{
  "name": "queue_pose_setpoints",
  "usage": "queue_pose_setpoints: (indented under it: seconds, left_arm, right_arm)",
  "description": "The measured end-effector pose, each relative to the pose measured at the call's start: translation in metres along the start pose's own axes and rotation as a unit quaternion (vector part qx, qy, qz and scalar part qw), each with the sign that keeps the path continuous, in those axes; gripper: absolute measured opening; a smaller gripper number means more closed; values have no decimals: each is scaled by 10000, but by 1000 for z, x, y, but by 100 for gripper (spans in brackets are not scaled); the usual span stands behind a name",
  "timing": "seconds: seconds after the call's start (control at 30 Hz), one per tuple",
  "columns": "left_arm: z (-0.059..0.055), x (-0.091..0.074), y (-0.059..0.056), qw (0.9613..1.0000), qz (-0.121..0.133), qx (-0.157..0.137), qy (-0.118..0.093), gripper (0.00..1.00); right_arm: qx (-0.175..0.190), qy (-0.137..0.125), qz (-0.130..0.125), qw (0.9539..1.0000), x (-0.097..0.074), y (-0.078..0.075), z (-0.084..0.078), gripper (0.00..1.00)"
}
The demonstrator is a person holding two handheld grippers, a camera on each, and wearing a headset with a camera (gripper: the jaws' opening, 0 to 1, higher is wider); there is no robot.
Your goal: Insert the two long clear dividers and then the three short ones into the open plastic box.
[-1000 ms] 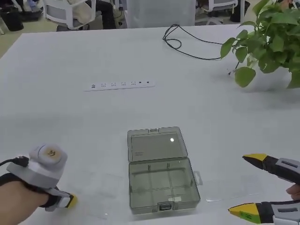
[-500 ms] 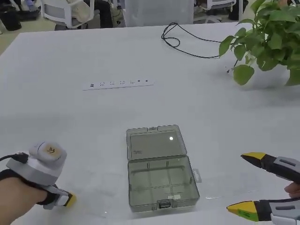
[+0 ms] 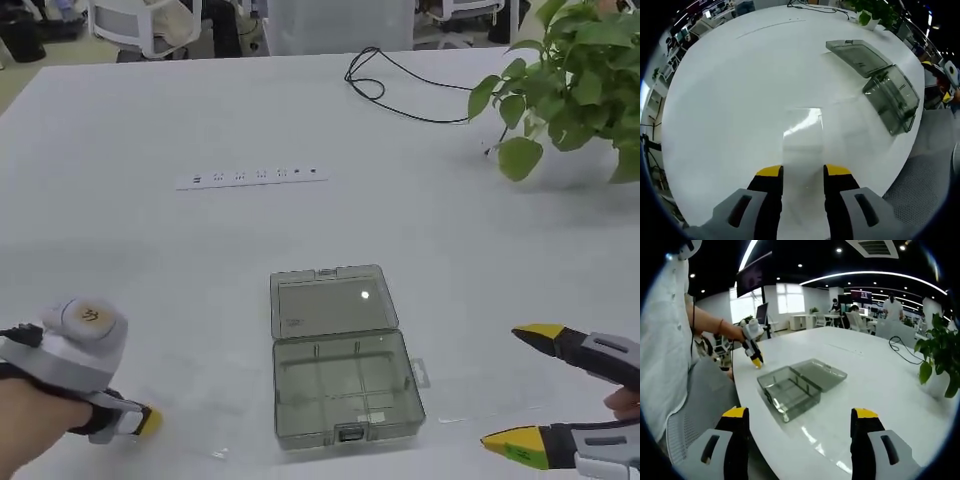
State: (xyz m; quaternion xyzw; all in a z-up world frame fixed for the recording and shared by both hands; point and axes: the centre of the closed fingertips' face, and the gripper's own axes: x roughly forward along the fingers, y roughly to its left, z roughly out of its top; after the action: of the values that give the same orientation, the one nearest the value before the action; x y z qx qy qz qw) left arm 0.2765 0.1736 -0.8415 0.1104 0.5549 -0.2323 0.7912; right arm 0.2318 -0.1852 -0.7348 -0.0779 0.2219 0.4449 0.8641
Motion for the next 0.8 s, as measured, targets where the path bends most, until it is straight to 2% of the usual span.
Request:
queue_pose_setpoints:
  seconds: [0.17, 0.5, 0.63, 0.8]
  left_arm:
    - [1, -5, -3, 9998, -67, -103, -143, 30]
    - [12, -20, -15, 9967, -296, -405, -634, 30]
    - [20, -26, -22, 9937, -424, -535, -893, 30]
    - [33, -34, -36, 9876, -646, -685, -1256, 30]
  right_arm:
    - [-5, 14, 16, 10000, 0, 1, 2, 84]
    - [15, -34, 19, 10000, 3, 3, 12, 81]
    - [26, -101, 46, 9999, 6, 7, 21, 78]
    - [140, -238, 108, 9996, 11, 12, 32, 74]
